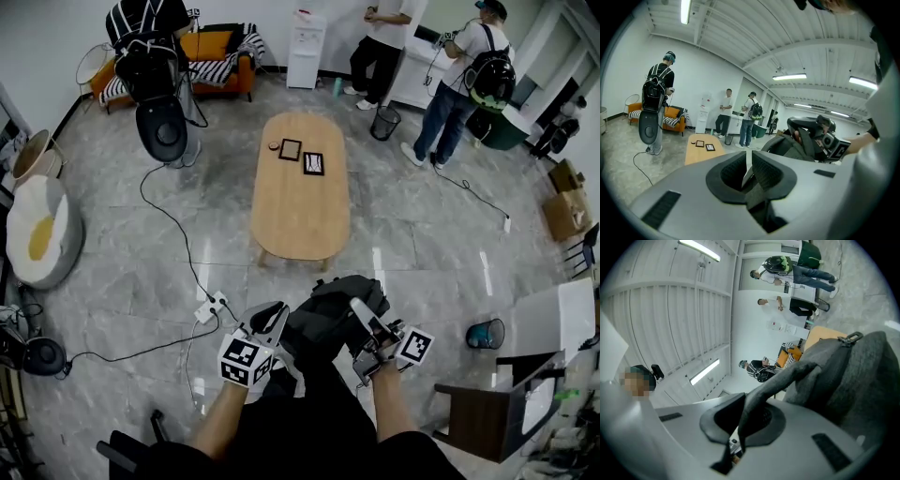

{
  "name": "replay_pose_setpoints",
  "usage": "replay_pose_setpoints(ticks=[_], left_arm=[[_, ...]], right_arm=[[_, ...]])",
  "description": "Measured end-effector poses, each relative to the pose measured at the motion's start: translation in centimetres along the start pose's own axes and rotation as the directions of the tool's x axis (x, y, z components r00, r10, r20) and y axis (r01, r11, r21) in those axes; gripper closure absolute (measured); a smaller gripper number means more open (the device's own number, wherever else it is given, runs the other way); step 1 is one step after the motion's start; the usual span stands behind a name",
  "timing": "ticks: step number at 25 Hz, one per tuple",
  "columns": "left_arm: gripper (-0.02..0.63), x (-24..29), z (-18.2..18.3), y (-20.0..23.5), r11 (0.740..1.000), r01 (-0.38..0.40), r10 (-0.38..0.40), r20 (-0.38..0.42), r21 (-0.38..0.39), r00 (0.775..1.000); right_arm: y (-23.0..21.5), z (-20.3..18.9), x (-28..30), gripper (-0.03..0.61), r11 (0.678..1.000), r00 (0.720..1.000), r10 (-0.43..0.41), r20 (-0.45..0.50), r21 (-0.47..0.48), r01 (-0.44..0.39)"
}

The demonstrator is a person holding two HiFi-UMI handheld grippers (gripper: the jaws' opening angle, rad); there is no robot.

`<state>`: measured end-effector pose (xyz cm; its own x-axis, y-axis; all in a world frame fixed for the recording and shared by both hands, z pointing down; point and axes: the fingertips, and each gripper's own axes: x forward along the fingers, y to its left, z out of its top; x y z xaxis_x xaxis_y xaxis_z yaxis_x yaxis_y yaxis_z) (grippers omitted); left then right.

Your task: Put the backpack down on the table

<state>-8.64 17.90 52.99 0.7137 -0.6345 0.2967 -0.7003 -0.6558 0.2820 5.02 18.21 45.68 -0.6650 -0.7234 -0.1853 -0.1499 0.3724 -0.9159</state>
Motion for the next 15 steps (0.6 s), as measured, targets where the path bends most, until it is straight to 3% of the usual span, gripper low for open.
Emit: replay_pose_setpoints(ticks=[6, 15], left_arm=[[0.569, 1.3, -0.4, 2.2, 0.999, -0.031, 0.031, -0.015, -0.034, 0.999], [0.569, 6.3, 2.3, 5.8, 0.998, -0.059, 0.058, -0.026, -0.031, 0.998]], right_arm=[[-2.3, 0.8, 2.0, 0.568, 1.0, 0.999, -0.019, -0.033, 0.021, 0.019], [-5.8, 4.3, 5.5, 0.568, 0.999, 0.996, -0.015, -0.087, 0.027, 0.018]])
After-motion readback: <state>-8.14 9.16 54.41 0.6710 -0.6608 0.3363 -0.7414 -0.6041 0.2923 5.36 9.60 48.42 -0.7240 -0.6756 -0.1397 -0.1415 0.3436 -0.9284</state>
